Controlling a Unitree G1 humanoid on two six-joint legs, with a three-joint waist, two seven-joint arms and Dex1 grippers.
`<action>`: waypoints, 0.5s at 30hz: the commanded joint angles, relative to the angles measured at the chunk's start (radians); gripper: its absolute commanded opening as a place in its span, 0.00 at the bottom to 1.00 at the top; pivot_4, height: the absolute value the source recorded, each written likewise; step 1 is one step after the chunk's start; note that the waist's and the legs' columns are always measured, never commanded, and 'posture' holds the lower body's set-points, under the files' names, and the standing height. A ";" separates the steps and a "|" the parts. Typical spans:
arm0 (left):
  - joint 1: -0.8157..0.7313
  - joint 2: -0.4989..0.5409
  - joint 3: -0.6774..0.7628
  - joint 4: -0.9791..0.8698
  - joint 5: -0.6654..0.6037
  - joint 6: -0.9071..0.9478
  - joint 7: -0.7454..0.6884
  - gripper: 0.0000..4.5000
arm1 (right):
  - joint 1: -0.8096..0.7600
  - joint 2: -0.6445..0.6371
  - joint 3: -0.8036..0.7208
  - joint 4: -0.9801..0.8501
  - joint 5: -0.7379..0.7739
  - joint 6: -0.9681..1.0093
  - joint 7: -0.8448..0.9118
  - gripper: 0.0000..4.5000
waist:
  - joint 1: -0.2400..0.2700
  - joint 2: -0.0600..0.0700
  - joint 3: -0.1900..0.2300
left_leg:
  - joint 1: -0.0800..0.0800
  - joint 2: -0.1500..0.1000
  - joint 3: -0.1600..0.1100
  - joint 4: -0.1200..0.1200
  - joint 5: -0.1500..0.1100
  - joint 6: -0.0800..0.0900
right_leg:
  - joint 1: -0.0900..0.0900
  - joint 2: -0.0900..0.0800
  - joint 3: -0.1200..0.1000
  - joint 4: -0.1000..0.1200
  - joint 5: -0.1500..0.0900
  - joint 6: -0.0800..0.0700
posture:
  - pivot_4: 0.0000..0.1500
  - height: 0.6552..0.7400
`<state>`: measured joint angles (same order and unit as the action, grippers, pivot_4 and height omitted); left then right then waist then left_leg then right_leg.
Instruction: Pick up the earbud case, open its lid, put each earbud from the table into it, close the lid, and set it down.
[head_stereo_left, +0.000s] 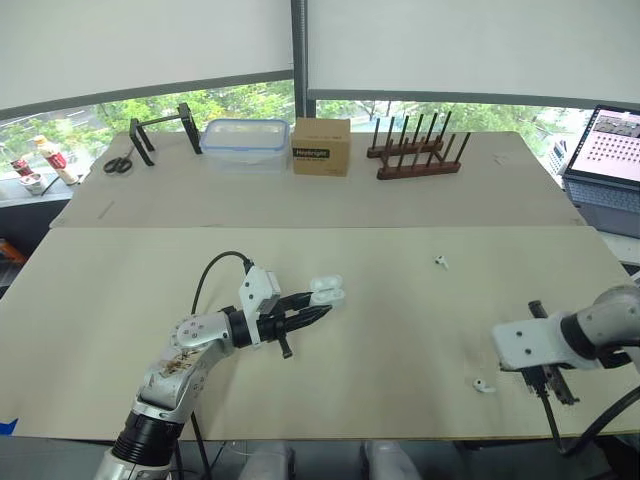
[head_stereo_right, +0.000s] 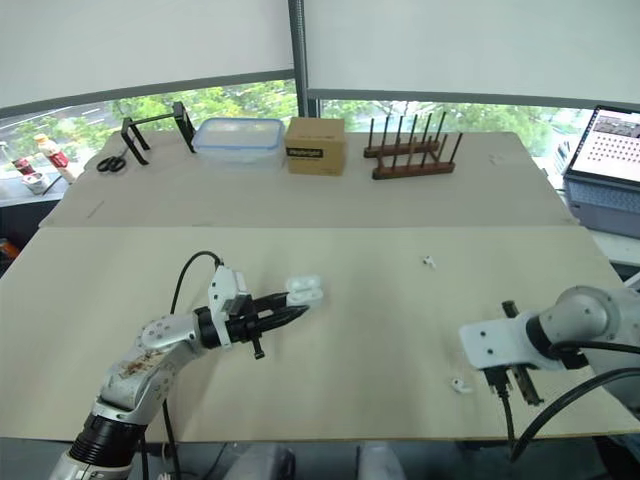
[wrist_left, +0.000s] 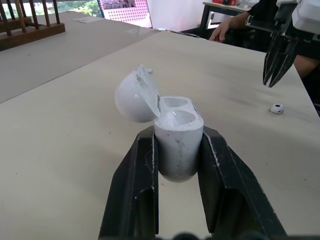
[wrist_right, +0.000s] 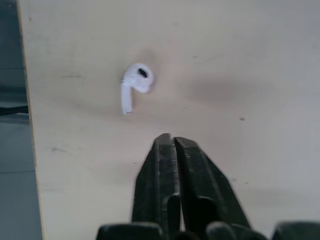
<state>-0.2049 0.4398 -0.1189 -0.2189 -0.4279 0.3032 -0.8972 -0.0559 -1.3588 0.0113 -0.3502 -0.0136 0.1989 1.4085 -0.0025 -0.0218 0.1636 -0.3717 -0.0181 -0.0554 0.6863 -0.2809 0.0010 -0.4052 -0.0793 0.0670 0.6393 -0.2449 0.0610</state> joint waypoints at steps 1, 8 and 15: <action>-0.003 0.005 0.009 -0.015 0.000 -0.024 -0.010 0.12 | 0.027 -0.019 -0.066 -0.102 0.040 0.085 0.007 0.42 | 0.001 0.000 0.000 | 0.000 0.000 0.000 0.000 0.000 0.000 | 0.000 0.000 0.000 0.000 0.000 0.000 | 1.00 1.00; -0.011 -0.003 -0.001 -0.009 0.006 -0.026 -0.011 0.12 | 0.063 -0.021 -0.027 -0.236 0.000 0.197 -0.048 0.57 | 0.001 0.000 0.000 | 0.000 0.000 0.000 0.000 0.000 0.000 | 0.000 0.000 0.000 0.000 0.000 0.000 | 1.00 1.00; -0.015 -0.007 -0.002 -0.015 0.013 -0.019 -0.004 0.12 | 0.067 0.006 0.060 -0.263 -0.057 0.237 -0.102 0.57 | 0.001 0.000 0.000 | 0.000 0.000 0.001 0.000 0.000 0.000 | 0.000 0.000 0.000 0.000 0.000 0.000 | 1.00 1.00</action>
<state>-0.2050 0.4359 -0.1233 -0.2179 -0.4120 0.3018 -0.9040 0.0120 -1.3538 0.0701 -0.5857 -0.0595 0.4206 1.3141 -0.0018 -0.0220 0.1636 -0.3716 -0.0182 -0.0550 0.6863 -0.2809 0.0010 -0.4051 -0.0793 0.0671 0.6393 -0.2449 0.0611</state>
